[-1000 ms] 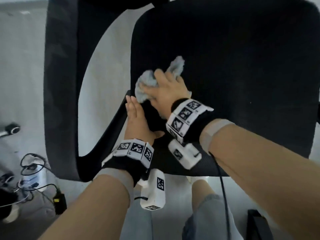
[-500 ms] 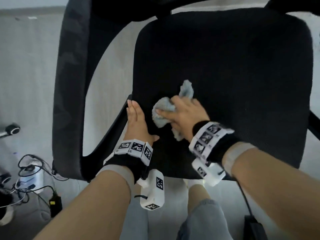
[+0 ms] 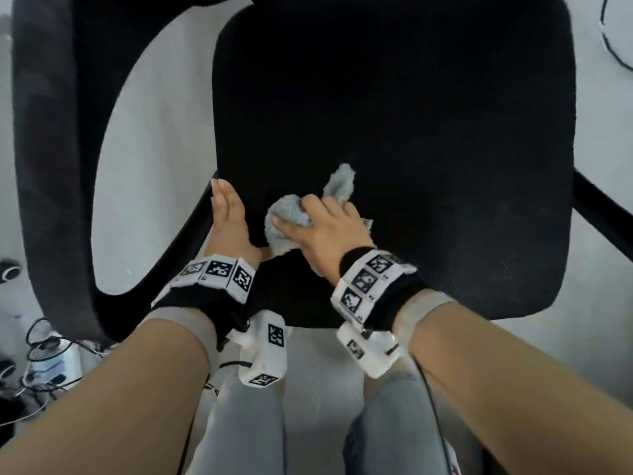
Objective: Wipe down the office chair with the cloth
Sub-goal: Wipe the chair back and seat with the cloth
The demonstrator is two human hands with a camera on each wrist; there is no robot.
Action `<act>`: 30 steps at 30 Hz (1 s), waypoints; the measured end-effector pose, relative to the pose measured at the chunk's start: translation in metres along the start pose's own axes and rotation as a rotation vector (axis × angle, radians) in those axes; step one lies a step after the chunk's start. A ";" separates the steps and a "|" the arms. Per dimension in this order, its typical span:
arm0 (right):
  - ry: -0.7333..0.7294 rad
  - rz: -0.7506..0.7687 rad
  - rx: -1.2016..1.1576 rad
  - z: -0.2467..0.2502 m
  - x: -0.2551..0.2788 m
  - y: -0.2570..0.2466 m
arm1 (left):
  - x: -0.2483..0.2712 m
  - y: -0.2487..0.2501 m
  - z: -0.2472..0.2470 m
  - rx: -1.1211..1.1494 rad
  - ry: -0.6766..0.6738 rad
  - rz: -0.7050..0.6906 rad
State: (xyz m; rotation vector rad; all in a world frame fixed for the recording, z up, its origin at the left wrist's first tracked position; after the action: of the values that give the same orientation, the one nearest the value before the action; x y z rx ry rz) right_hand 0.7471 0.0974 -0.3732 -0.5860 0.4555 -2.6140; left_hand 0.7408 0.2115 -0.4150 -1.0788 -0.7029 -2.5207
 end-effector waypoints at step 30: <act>0.211 -0.685 -0.084 0.008 0.099 0.109 | 0.051 -0.061 -0.043 0.318 0.148 0.154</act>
State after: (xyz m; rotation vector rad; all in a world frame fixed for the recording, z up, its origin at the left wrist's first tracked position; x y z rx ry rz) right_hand 0.7047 -0.0444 -0.3775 -0.5675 0.4966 -3.3462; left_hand 0.6534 0.2344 -0.4227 -0.7961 -0.9026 -2.2352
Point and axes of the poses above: each hand's wrist, its own x-axis away from the middle knuckle, its own z-axis out of the back of the hand, y = z × x, the point moved 10 cm from there along -x, towards the middle knuckle, and after that the axes turned 1 degree about -z, right-handed, at the moved point
